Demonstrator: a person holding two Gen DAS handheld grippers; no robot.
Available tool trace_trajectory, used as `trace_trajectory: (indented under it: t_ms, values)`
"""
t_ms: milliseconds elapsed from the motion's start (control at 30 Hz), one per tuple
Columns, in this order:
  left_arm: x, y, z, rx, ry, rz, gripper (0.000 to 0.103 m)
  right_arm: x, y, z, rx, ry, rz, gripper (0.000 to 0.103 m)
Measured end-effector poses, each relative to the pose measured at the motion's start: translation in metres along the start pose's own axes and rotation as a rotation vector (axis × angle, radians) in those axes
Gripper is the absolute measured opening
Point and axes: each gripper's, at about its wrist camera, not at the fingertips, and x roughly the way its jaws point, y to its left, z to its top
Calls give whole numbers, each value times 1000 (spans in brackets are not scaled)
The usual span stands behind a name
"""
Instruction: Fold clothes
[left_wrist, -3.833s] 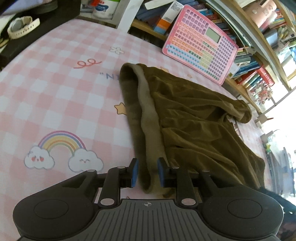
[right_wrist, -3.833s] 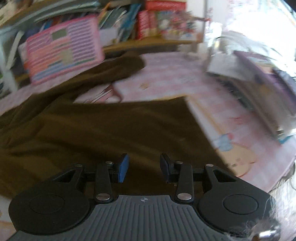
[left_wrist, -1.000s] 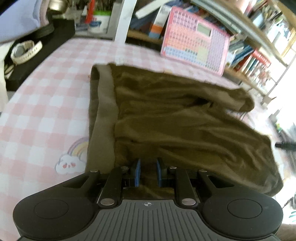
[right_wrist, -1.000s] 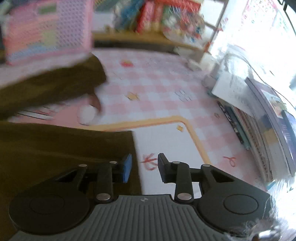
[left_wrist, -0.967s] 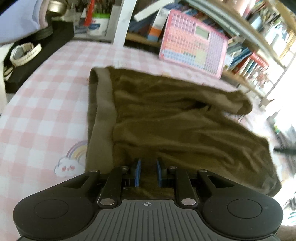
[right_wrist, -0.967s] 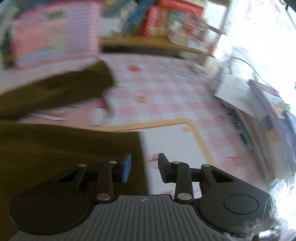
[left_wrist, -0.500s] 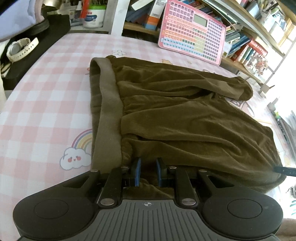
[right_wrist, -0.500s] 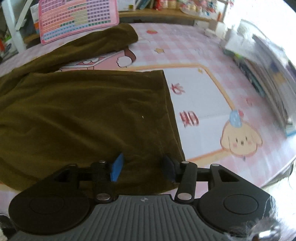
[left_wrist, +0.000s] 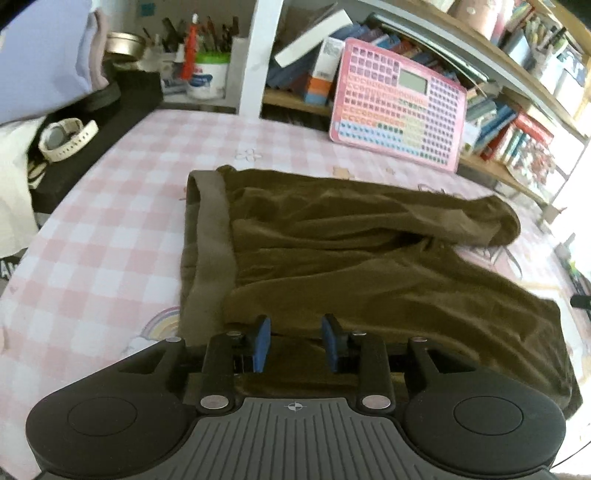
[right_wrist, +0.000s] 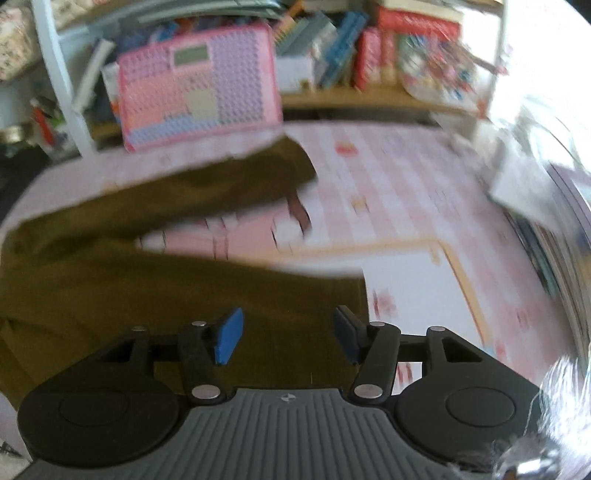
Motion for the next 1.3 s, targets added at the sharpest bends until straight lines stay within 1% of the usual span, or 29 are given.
trace_trajectory:
  t_ms: [67,133,200,267,333,400,467,600,633,667,700,733,800,833,867,900,933,967,1000,1033,1067,1100,1167,1200,1233,1267,1300]
  values:
    - [-1,-14,-5,-27,-13,27,39,11,-9,18,-33,-22,50,53]
    - [-2,-31,-11,-57,-11,64,39,29,-21,38,-61,-37,101,53]
    - [-3,-51,-15,-83,-7,97,39,48,-35,61,-63,-43,157,53]
    - [-7,-74,-19,-99,-14,123,39,72,-51,87,-34,-42,233,53]
    - [-10,-93,-27,-143,-19,155,39,101,-67,117,-8,-23,295,56]
    - [-15,-108,-37,-202,-19,168,39,129,-75,139,-3,8,321,56]
    - [-20,-120,-47,-257,-18,173,39,152,-77,154,0,35,332,56]
    - [-30,-140,-60,-284,-7,222,39,196,-75,173,52,96,400,55]
    - [-32,-143,-61,-290,-5,234,39,205,-73,176,65,113,416,51]
    - [-33,-145,-61,-295,-6,244,39,213,-69,178,62,133,422,45]
    - [-33,-147,-61,-298,-8,254,39,218,-65,179,46,149,424,22]
    - [-34,-149,-60,-297,-10,262,39,215,-61,179,27,155,447,8]
    - [-33,-151,-59,-297,-12,274,39,199,-56,181,-10,150,530,6]
    - [-32,-152,-59,-300,-11,277,39,178,-56,182,-31,127,621,6]
    - [-31,-153,-59,-306,-7,280,39,153,-56,183,-55,98,730,6]
    - [-29,-153,-58,-313,-4,283,39,127,-59,185,-67,58,851,6]
    - [-28,-154,-58,-319,-1,285,39,104,-62,187,-68,12,940,5]
    - [-27,-155,-57,-323,-2,286,39,84,-66,190,-68,-35,1007,5]
    - [-26,-157,-57,-324,-5,286,39,71,-69,195,-58,-79,1039,5]
    - [-26,-159,-57,-325,-8,286,39,61,-71,201,-42,-121,1051,5]
    - [-27,-160,-56,-323,-10,287,39,58,-73,208,-24,-156,1032,5]
    - [-27,-161,-56,-322,-12,290,39,61,-72,215,-14,-183,978,5]
    - [-30,-162,-57,-326,-16,300,39,86,-62,231,-13,-209,786,5]
    - [-32,-161,-58,-333,-20,306,39,105,-57,238,-11,-206,689,5]
    - [-34,-161,-59,-341,-24,312,39,127,-52,243,-9,-196,611,6]
    - [-36,-160,-60,-350,-26,319,39,148,-48,246,-8,-186,544,8]
    - [-38,-159,-61,-359,-29,325,39,166,-45,248,-17,-164,489,14]
